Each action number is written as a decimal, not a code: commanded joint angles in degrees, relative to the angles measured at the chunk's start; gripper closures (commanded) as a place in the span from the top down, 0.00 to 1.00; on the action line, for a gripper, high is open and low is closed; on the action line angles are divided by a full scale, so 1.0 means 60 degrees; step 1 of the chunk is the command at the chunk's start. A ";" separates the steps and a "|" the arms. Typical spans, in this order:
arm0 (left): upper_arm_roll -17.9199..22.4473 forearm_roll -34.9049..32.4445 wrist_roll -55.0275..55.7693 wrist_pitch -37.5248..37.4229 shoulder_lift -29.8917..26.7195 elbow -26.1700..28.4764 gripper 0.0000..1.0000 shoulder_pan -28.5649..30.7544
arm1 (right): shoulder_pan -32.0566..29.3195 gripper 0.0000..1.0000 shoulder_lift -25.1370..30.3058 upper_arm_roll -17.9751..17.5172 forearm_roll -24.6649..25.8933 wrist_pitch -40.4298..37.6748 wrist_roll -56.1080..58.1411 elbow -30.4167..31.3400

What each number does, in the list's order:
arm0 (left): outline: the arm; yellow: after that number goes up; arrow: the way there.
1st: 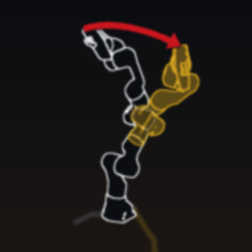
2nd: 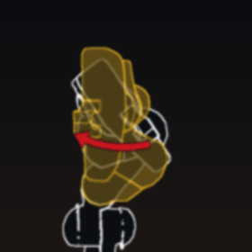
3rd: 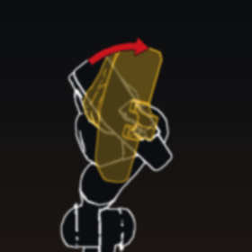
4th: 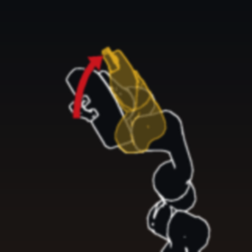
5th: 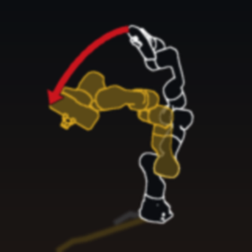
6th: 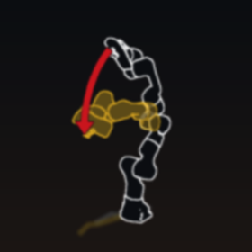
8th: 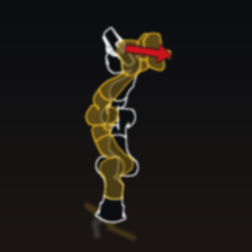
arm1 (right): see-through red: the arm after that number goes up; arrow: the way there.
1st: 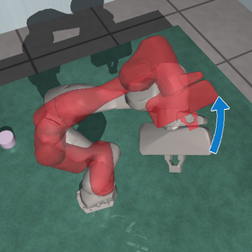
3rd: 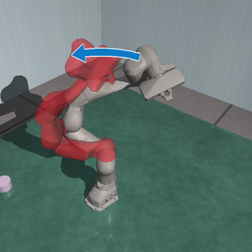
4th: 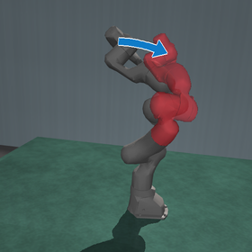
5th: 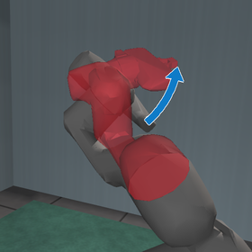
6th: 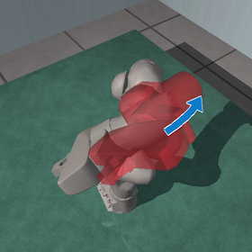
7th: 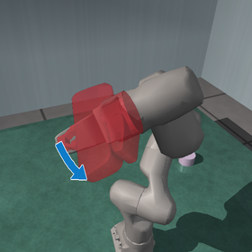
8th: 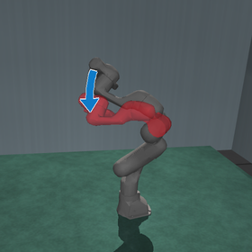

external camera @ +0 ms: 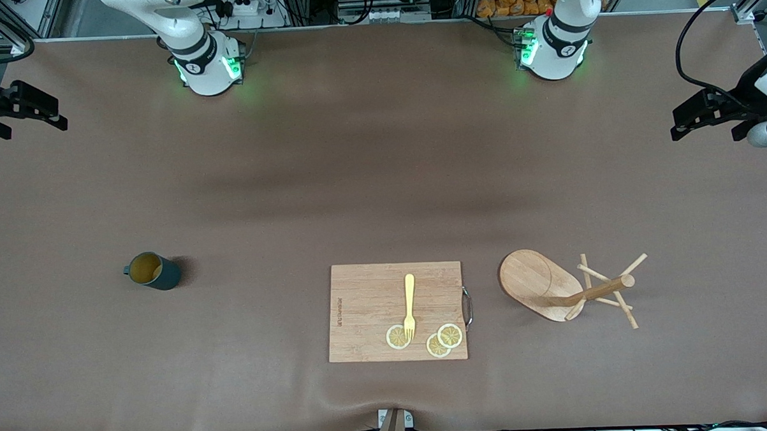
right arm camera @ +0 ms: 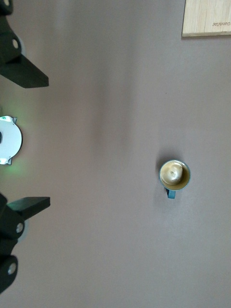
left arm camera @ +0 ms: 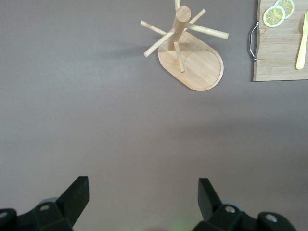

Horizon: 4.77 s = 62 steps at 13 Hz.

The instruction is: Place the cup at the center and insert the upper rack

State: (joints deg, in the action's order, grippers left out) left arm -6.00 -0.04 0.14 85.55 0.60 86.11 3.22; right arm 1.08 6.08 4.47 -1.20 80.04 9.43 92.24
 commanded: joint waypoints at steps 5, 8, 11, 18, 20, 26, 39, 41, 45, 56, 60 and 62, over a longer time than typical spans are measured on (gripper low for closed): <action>-0.0011 0.0022 0.0080 -0.0151 0.0134 -0.0260 1.00 0.0063 | -0.0091 1.00 0.0203 -0.0159 0.0098 0.0210 -0.0136 0.0198; -0.0025 0.0095 0.0181 -0.0151 0.0193 -0.0201 1.00 0.0107 | -0.0077 1.00 0.0188 -0.0159 0.0098 0.0166 -0.0136 0.0198; -0.0025 0.0139 0.0181 -0.0151 0.0193 -0.0187 1.00 0.0151 | -0.0077 1.00 0.0159 -0.0159 0.0098 0.0181 -0.0136 0.0184; -0.0011 0.0139 0.0196 -0.0122 0.0208 -0.0172 1.00 0.0151 | -0.0033 1.00 -0.2181 -0.0159 0.0083 0.2170 -0.0165 0.0110; -0.0010 0.0052 0.0181 -0.0122 0.0222 -0.0172 1.00 0.0107 | -0.0077 1.00 -0.2958 -0.0159 0.0054 0.3106 -0.0165 0.0110; -0.0025 0.0007 0.0181 -0.0122 0.0266 -0.0157 1.00 0.0107 | -0.0047 1.00 -0.5141 -0.0174 -0.0063 0.5350 -0.0165 0.0139; -0.0025 0.0022 0.0181 -0.0093 0.0398 -0.0142 1.00 0.0107 | -0.0121 0.50 -0.6945 -0.0159 -0.0561 0.6275 -0.0033 0.0183; -0.0040 0.0022 0.0181 -0.0107 0.0398 -0.0142 1.00 0.0136 | -0.0121 0.04 -0.6946 -0.0159 -0.0561 0.6187 -0.0048 0.0183; -0.0025 0.0022 0.0152 -0.0093 0.0398 -0.0142 1.00 0.0137 | -0.0048 0.00 -0.6873 -0.0159 -0.0503 0.6187 -0.0063 0.0125; 0.0048 0.0022 -0.0009 -0.0151 0.0325 -0.0099 1.00 0.0195 | 0.3067 0.00 -0.5834 -0.0306 -0.1147 0.5368 -0.3204 -0.0212; 0.0048 0.0022 -0.0009 -0.0195 0.0281 -0.0011 1.00 0.0327 | 0.5046 0.00 -0.5730 -0.0320 -0.1161 0.5323 -0.5902 -0.0285; 0.0048 0.0022 -0.0009 -0.0195 0.0281 0.0004 1.00 0.0341 | 0.6026 0.00 -0.5759 -0.0306 -0.1162 0.5337 -0.7233 -0.0285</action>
State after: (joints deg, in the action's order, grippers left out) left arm -5.48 -0.04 0.28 85.15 2.74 86.07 4.80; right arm 33.05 -29.09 1.76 -7.79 112.73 -27.90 90.27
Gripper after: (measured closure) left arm 0.000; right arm 0.952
